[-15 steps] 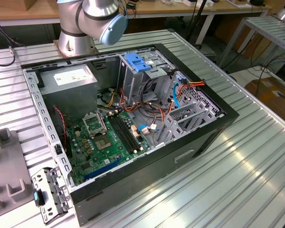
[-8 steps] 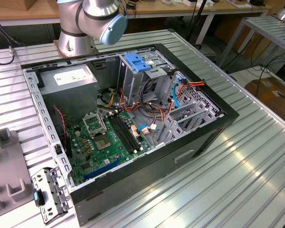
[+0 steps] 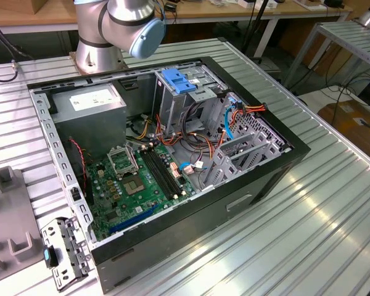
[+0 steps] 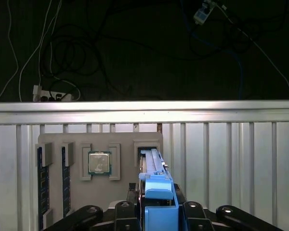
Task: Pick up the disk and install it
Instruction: 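Pick up the disk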
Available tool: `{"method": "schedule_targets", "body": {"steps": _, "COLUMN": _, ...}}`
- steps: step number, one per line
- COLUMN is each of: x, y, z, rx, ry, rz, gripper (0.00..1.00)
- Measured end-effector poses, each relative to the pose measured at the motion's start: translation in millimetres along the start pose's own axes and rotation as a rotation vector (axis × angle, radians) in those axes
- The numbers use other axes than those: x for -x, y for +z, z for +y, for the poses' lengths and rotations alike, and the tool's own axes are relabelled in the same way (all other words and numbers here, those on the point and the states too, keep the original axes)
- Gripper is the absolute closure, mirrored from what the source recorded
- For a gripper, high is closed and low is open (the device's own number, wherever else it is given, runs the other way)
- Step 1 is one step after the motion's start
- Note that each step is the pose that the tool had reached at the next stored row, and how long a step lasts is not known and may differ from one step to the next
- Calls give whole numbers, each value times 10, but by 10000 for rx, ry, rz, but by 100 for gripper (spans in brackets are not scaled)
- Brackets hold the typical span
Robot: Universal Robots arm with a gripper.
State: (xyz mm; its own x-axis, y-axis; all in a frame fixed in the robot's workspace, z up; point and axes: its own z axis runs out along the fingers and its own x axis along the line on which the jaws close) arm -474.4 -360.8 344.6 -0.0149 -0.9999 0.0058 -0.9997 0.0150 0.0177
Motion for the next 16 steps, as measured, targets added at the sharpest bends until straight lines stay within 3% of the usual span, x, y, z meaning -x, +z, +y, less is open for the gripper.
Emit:
{"method": "schedule_targets", "body": {"steps": 7, "x": 0, "y": -27, "z": 0, "rx": 5, "ry": 0, "rz": 2, "gripper": 63}}
{"method": "schedule_targets", "body": {"steps": 16, "x": -1, "y": -175, "z": 3, "rx": 2, "ry": 0, "rz": 1, "gripper": 63}}
